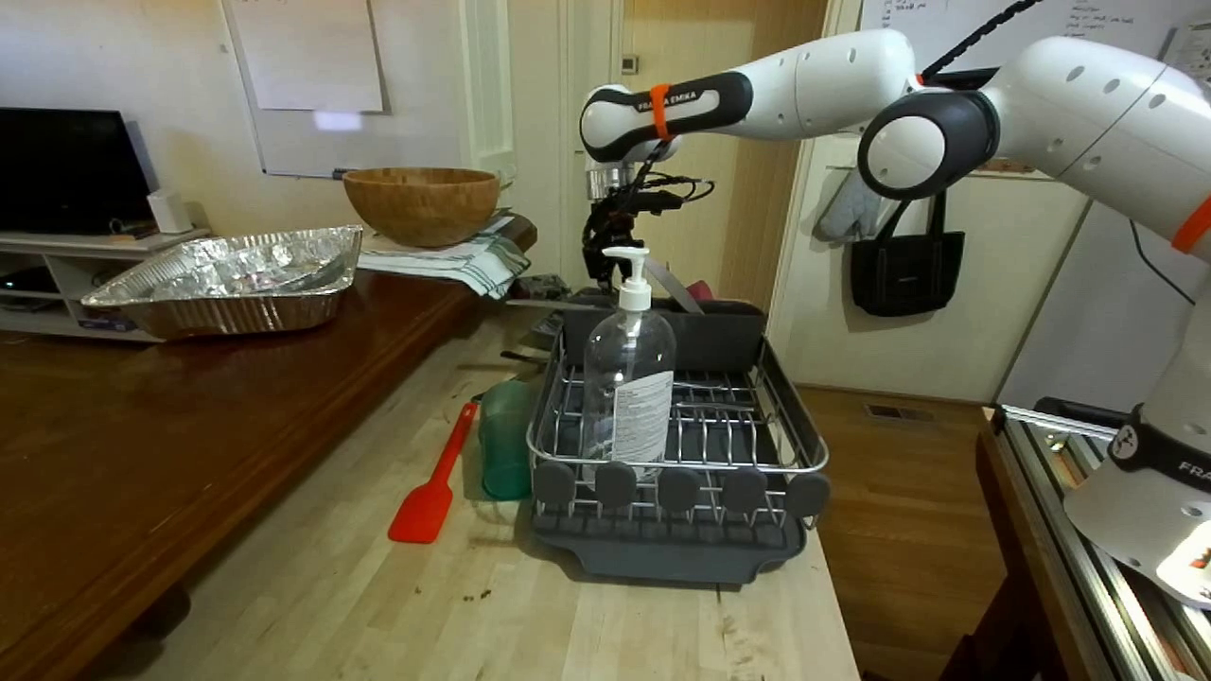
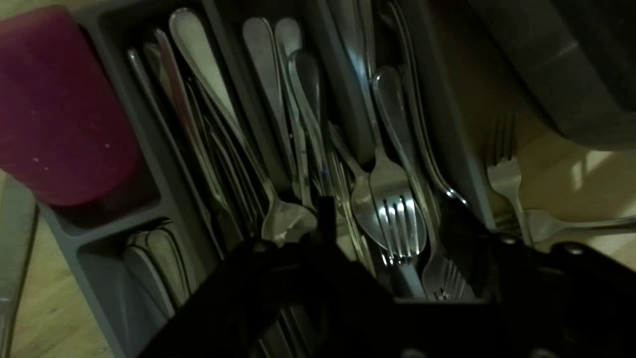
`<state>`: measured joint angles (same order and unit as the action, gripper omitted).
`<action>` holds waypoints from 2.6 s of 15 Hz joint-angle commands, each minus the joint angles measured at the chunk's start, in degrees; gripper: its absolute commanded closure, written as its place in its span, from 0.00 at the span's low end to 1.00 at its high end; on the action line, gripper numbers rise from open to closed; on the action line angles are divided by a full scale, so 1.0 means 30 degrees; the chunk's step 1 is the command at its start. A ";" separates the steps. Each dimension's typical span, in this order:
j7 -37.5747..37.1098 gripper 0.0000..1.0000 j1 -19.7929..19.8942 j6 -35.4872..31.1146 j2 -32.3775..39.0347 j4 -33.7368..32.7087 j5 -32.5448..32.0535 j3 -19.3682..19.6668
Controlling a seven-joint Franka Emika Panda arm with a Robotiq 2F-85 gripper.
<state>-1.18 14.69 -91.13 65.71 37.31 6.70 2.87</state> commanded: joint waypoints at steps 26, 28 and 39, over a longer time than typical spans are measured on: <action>0.3741 0.00 -0.0373 -0.1820 -0.3235 0.6256 -0.4527 0.3029; 0.3911 0.00 0.0117 -0.1796 -0.2592 0.5683 -0.4826 0.2938; 0.5449 0.00 0.1606 -0.3507 0.0769 0.1664 -0.3845 0.1089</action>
<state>13.01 18.28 -102.30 64.17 48.15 -6.46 8.21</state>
